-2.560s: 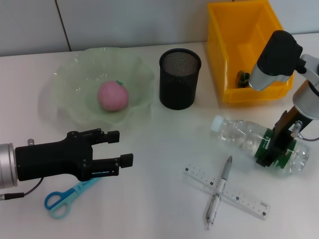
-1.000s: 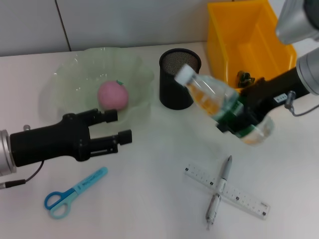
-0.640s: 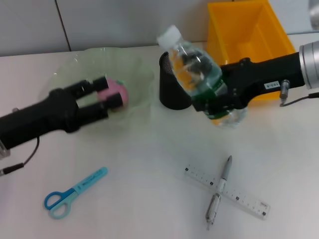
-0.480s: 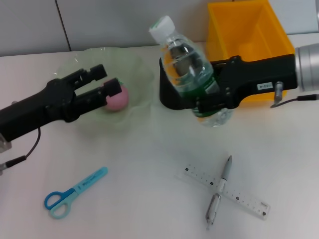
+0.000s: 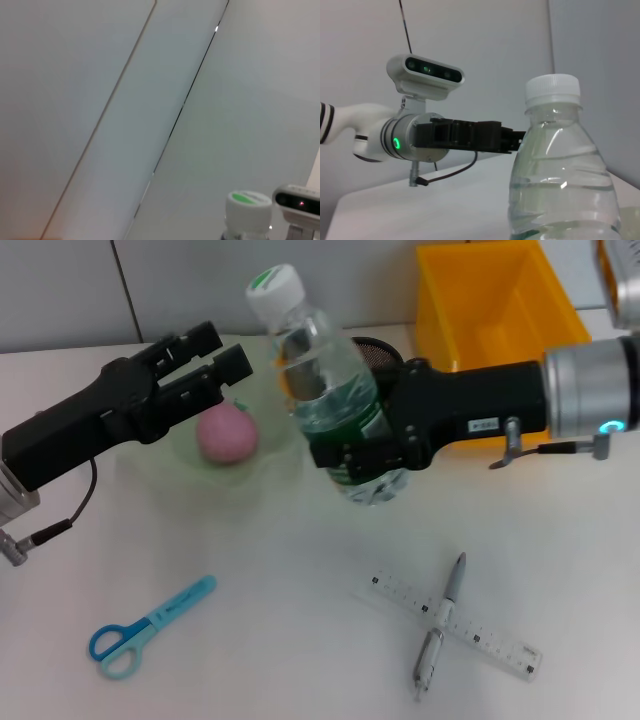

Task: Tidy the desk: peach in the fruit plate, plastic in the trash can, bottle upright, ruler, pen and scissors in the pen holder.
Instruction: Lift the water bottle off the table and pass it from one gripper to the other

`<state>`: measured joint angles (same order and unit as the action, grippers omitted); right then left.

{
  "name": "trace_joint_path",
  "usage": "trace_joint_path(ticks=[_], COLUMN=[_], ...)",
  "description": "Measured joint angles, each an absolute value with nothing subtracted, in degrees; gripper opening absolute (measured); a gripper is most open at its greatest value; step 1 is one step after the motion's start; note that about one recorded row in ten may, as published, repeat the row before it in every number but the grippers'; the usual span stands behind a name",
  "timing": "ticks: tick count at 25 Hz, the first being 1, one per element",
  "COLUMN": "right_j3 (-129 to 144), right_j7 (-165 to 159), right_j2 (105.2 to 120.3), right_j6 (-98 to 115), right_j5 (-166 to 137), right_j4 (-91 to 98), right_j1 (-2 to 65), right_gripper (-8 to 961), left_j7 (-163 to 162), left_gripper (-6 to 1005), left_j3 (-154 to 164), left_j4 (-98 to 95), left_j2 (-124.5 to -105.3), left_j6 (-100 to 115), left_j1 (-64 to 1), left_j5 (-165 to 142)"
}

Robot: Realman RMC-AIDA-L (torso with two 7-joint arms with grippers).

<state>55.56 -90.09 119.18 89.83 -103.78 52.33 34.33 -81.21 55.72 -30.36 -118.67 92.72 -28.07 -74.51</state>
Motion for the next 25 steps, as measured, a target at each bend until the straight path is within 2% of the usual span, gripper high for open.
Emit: trace_joint_path(ticks=[11,25], right_j3=[57.4,60.2], right_j7=[-88.7,-88.0], right_j2=[119.35,119.45], right_j6=[89.1,88.6], right_j5=[-102.7,-100.7], right_j4=[47.1,46.0], right_j1=[37.5,37.6], right_gripper=[766,765], left_j7=[-78.4,-77.1], left_gripper=[782,774], left_j3=[55.9,56.3], left_j4=[-26.4,-24.6], left_j2=[-118.85,-119.05], left_j6=[96.1,97.1], left_j1=[-29.9,-31.0], left_j5=[-71.5,-71.4])
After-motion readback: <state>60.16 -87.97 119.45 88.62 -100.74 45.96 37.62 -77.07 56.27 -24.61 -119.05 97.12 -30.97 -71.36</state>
